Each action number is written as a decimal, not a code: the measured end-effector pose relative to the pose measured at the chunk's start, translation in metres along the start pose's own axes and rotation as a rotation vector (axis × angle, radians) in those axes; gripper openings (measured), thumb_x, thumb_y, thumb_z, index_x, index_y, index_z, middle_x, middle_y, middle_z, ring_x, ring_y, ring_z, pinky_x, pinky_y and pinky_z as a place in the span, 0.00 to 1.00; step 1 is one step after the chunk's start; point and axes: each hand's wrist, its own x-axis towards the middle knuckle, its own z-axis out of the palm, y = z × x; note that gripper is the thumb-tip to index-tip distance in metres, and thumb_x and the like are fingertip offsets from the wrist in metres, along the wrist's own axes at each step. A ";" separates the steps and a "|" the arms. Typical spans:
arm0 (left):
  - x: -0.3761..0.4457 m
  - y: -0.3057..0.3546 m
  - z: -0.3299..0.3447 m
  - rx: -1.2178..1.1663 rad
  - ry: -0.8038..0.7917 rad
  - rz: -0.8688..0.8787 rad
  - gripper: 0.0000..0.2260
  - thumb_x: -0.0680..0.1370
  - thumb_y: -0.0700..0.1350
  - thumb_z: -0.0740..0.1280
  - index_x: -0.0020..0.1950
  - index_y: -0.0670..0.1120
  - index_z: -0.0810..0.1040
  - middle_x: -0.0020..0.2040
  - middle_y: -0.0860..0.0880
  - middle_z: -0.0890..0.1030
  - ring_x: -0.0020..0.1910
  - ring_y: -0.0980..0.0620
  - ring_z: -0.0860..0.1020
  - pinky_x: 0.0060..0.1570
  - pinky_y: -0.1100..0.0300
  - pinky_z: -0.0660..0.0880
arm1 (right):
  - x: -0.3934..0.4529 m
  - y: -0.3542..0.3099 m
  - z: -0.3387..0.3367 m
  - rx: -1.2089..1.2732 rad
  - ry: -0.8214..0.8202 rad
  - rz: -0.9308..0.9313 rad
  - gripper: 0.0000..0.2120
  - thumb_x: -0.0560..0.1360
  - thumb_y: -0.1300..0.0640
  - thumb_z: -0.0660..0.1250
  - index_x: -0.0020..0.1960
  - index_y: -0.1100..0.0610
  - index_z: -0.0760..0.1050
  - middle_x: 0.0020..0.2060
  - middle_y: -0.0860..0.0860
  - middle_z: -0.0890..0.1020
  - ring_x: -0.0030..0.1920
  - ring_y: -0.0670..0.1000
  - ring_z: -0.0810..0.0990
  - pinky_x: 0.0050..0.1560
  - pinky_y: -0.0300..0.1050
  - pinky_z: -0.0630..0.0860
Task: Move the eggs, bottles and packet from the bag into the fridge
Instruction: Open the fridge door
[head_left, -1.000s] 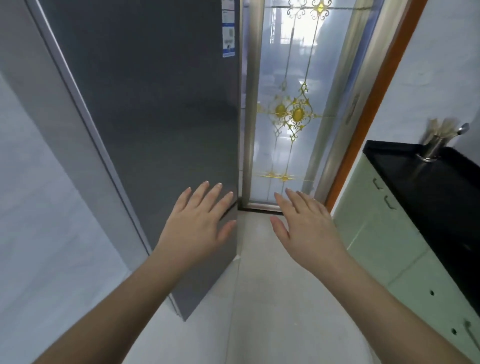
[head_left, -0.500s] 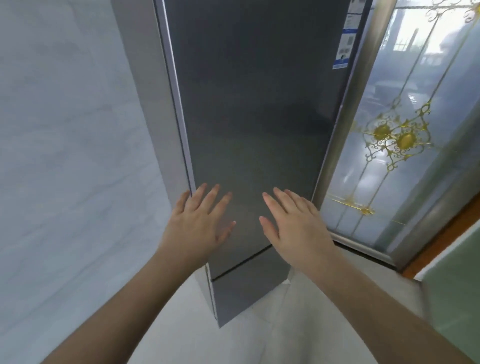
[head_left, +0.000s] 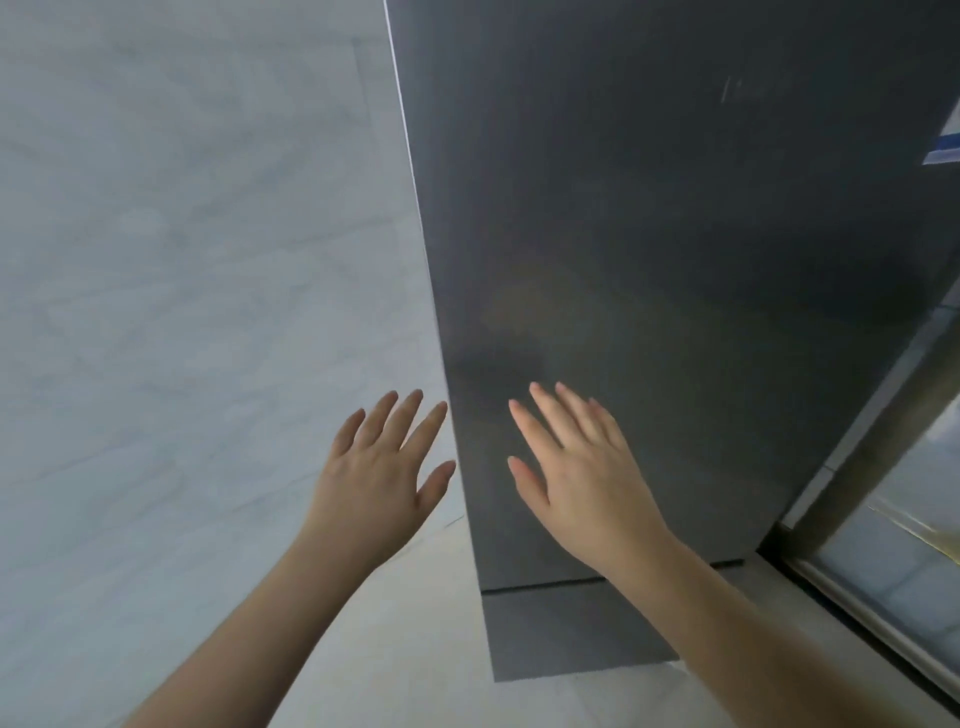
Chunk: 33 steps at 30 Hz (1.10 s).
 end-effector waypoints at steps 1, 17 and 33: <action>0.000 0.003 -0.001 0.003 0.010 -0.024 0.27 0.80 0.60 0.51 0.74 0.49 0.69 0.73 0.45 0.72 0.72 0.41 0.69 0.69 0.43 0.66 | 0.003 0.003 0.002 0.006 0.012 -0.032 0.26 0.81 0.43 0.49 0.75 0.53 0.62 0.74 0.53 0.65 0.75 0.55 0.60 0.74 0.55 0.56; 0.008 0.019 0.033 -0.138 0.030 -0.300 0.30 0.79 0.60 0.49 0.78 0.47 0.60 0.74 0.46 0.70 0.73 0.43 0.67 0.69 0.46 0.65 | 0.086 -0.002 -0.015 -0.195 0.185 -0.440 0.27 0.79 0.48 0.60 0.76 0.55 0.61 0.76 0.55 0.61 0.76 0.59 0.56 0.75 0.59 0.50; 0.069 0.018 0.018 -0.239 0.078 -0.310 0.35 0.80 0.60 0.58 0.80 0.46 0.49 0.74 0.48 0.67 0.71 0.46 0.67 0.68 0.48 0.64 | 0.179 -0.027 -0.112 -0.896 0.167 -0.641 0.44 0.69 0.33 0.67 0.76 0.56 0.58 0.77 0.58 0.56 0.77 0.60 0.44 0.73 0.62 0.36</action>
